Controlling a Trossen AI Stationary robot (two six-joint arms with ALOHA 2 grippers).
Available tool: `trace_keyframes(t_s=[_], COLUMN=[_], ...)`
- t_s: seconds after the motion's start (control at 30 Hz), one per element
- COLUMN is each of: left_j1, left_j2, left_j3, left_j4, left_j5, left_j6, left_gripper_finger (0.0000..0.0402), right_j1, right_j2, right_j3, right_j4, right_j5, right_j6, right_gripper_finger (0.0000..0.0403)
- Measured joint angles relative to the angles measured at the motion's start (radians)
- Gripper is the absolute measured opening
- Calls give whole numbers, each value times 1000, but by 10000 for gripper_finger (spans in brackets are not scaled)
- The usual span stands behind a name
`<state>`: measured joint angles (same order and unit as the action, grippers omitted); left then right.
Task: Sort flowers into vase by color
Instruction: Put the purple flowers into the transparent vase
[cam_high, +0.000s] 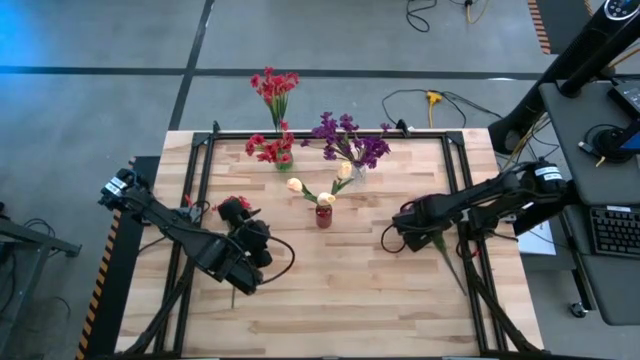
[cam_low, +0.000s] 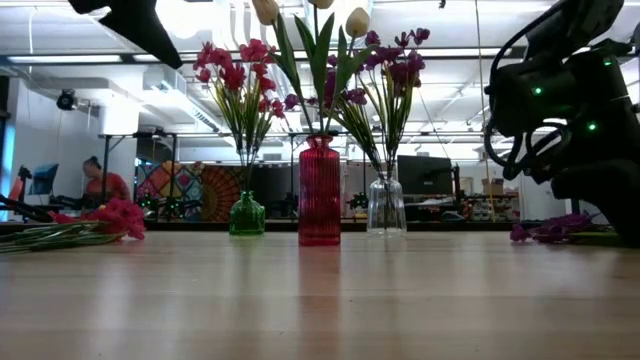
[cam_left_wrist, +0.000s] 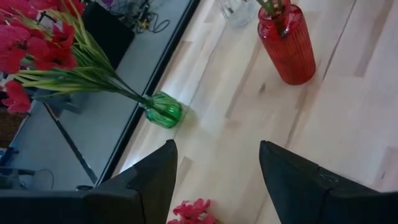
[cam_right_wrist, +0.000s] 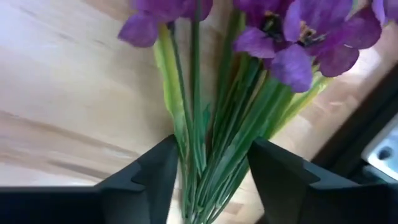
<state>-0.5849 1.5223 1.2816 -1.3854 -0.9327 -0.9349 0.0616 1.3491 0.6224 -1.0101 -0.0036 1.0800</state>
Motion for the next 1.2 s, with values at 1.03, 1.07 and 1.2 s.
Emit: trace_keyframes(t_s=[1.03, 1.07, 1.2], left_j1=[-1, -1, -1], left_j2=[0, 0, 0], left_j3=[-1, -1, -1], left_j4=[17, 18, 21], left_j5=[-1, -1, -2], left_j6=[-51, -51, -51], left_gripper_finger=[210, 210, 210], right_j1=[131, 147, 207], right_j2=[-295, -318, -390], right_j3=[82, 82, 82], right_j4=[80, 110, 225], right_j5=[115, 140, 266], right_j6=[-20, -21, -48], right_gripper_finger=[17, 17, 17])
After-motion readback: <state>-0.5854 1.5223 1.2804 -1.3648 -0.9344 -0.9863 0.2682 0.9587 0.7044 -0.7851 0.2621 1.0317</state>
